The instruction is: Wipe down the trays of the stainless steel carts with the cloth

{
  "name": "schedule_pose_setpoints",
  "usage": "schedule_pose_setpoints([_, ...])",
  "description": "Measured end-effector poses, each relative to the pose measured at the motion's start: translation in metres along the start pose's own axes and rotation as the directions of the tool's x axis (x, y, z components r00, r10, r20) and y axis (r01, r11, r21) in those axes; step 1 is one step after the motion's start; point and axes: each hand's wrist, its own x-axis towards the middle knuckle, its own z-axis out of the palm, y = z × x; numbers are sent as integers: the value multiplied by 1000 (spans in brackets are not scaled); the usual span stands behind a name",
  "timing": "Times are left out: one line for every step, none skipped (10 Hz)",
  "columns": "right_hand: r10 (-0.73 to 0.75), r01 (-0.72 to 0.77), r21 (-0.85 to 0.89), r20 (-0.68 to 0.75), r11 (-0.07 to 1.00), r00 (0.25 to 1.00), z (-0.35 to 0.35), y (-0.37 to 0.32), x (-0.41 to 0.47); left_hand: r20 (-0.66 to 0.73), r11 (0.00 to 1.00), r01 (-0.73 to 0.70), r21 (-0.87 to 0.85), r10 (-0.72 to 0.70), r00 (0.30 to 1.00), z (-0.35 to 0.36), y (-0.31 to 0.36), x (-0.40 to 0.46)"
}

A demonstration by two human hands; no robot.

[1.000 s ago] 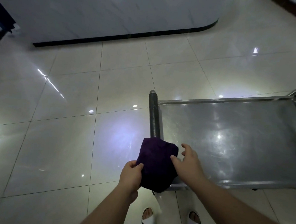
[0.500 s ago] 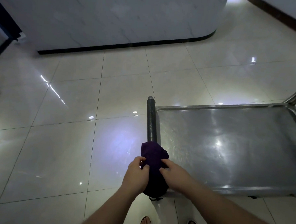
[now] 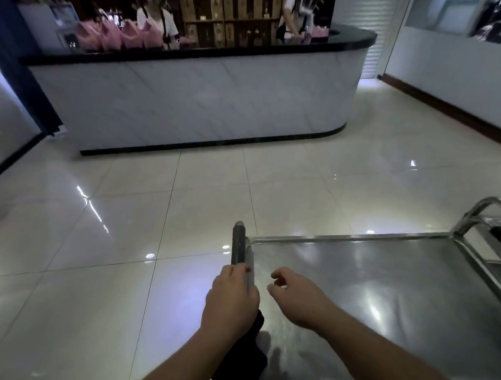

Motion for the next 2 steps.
schedule_pose_setpoints([-42,41,-5,-105,999,994,-41,-11,3,-48,998,-57,5,57,997,-19,32,17])
schedule_pose_setpoints([-112,121,21,-255,992,960,-79,-27,1,-151,987,-159,37,163,975,-41,67,27])
